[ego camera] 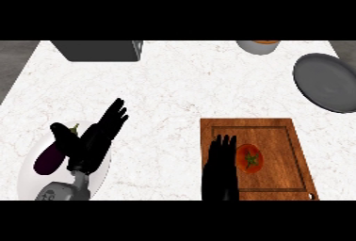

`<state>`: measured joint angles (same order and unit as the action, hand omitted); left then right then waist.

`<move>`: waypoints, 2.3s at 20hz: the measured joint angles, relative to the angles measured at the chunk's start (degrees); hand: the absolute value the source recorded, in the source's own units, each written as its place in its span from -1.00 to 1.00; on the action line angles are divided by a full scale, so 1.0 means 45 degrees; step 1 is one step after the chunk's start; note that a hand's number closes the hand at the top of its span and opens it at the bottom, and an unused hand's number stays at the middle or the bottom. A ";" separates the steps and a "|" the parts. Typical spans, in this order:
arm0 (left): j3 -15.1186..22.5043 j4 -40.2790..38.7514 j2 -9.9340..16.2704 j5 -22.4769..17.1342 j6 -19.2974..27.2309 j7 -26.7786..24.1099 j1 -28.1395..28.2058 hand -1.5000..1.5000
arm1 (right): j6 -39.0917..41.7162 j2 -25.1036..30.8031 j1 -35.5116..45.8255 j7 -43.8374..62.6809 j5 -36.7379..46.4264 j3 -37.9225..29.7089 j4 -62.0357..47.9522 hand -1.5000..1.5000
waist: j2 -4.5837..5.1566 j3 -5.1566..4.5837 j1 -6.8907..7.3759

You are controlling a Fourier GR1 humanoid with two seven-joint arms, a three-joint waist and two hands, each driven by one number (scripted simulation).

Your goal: Pick the tomato from the cutting board and place it in the pan

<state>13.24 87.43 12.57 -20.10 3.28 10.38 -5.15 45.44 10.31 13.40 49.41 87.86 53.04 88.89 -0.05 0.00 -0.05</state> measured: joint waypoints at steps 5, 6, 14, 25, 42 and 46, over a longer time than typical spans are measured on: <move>-0.0162 0.0128 -0.0257 0.0338 -0.0097 0.0116 0.0051 0.00 | -0.0031 0.0602 -0.0082 -0.0554 0.0370 -0.0669 0.0360 -1.00 | 0.0002 0.0000 0.0008; -0.0263 0.0235 -0.0260 0.0335 -0.0140 0.0231 0.0036 0.00 | -0.0106 0.0554 -0.0060 -0.0591 0.0496 -0.0757 0.0169 -1.00 | 0.0001 -0.0001 0.0014; -0.0480 0.0451 -0.0584 0.0664 -0.0407 0.0406 0.0282 0.00 | -0.0664 0.1073 0.0304 -0.1779 0.1074 -0.1279 0.0079 1.00 | 0.0005 0.0002 0.0033; -0.0620 0.0504 -0.0864 0.1023 -0.0414 0.0432 0.0262 0.00 | -0.2922 0.0801 0.0898 -0.3172 0.0390 -0.3273 -0.1063 1.00 | 0.0039 0.0008 -0.0062; -0.0767 0.0748 -0.0787 0.0912 -0.0619 0.0682 0.0387 0.00 | -1.0065 -0.1567 0.2099 -0.2196 -0.2841 -1.0286 -0.0100 1.00 | 0.0007 0.0013 0.0000; -0.0767 0.0533 -0.0899 0.1045 -0.0602 0.0452 0.0470 0.00 | -1.1488 -0.1782 0.2007 -0.2792 -0.4147 -1.1323 0.0612 1.00 | 0.0011 0.0012 -0.0024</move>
<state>9.79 89.83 8.53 -15.40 0.57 12.41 -3.04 -6.25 2.29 22.43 36.85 69.20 2.08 91.64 0.00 0.05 -0.15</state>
